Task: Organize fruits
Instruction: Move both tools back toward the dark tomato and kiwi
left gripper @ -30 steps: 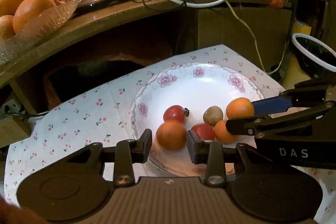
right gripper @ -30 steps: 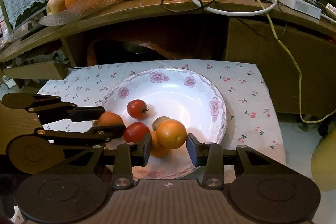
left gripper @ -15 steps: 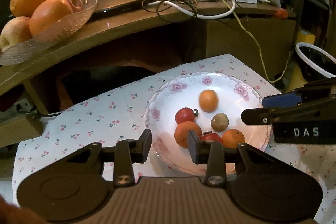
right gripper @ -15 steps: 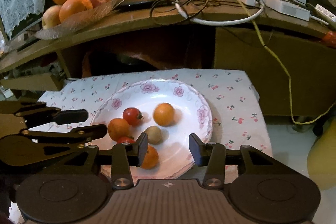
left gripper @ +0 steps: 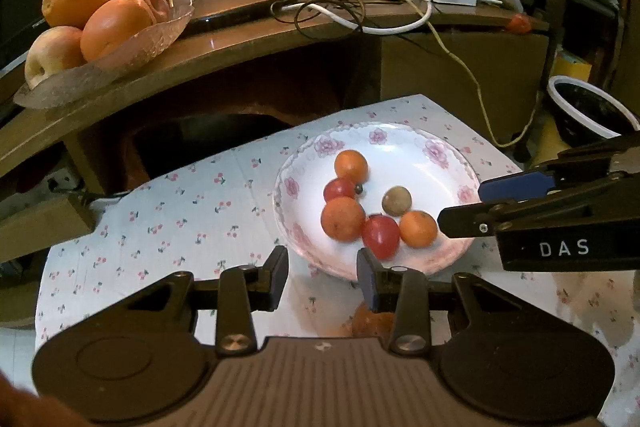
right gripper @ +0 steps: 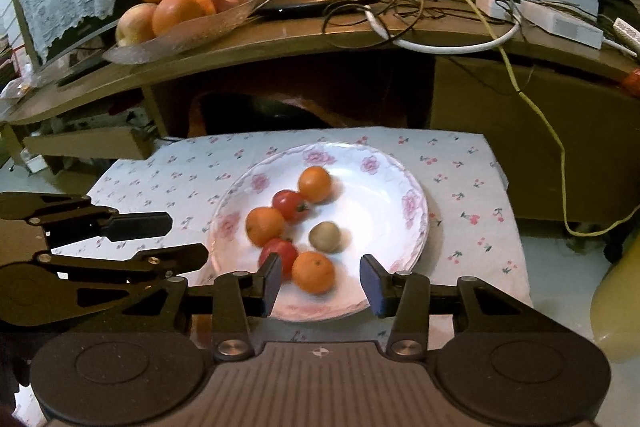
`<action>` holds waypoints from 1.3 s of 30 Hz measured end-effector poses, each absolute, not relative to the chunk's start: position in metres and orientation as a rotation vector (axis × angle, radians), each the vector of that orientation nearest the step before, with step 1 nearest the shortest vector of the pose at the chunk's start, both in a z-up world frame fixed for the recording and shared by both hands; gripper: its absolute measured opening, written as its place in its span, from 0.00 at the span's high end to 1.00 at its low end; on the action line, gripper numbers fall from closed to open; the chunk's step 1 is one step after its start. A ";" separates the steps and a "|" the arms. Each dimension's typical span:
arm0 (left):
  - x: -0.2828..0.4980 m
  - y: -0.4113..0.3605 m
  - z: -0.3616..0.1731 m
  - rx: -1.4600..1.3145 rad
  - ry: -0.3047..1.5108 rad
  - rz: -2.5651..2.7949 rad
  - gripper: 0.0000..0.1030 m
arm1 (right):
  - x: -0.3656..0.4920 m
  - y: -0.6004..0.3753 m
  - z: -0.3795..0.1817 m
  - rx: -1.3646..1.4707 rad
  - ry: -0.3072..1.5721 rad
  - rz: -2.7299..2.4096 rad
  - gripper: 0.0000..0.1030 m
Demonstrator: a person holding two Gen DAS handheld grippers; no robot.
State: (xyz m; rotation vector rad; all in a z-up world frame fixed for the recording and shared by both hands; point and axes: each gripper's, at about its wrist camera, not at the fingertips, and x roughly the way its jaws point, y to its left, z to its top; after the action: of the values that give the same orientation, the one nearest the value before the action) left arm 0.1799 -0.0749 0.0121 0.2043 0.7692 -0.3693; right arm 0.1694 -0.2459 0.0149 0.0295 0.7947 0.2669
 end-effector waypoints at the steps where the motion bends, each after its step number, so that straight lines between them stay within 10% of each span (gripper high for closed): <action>1: 0.178 -0.074 0.013 0.204 0.772 -0.368 0.58 | 0.167 -0.245 0.015 0.030 0.798 0.273 0.56; 39: 0.135 -0.052 0.000 0.253 0.876 -0.347 0.57 | 0.125 -0.203 0.004 0.021 0.876 0.326 0.51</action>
State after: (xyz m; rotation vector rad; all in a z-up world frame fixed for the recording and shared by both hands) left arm 0.1349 -0.0524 -0.0003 0.2531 0.8762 -0.3472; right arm 0.1248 -0.2035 0.0039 0.0214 0.8759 0.3263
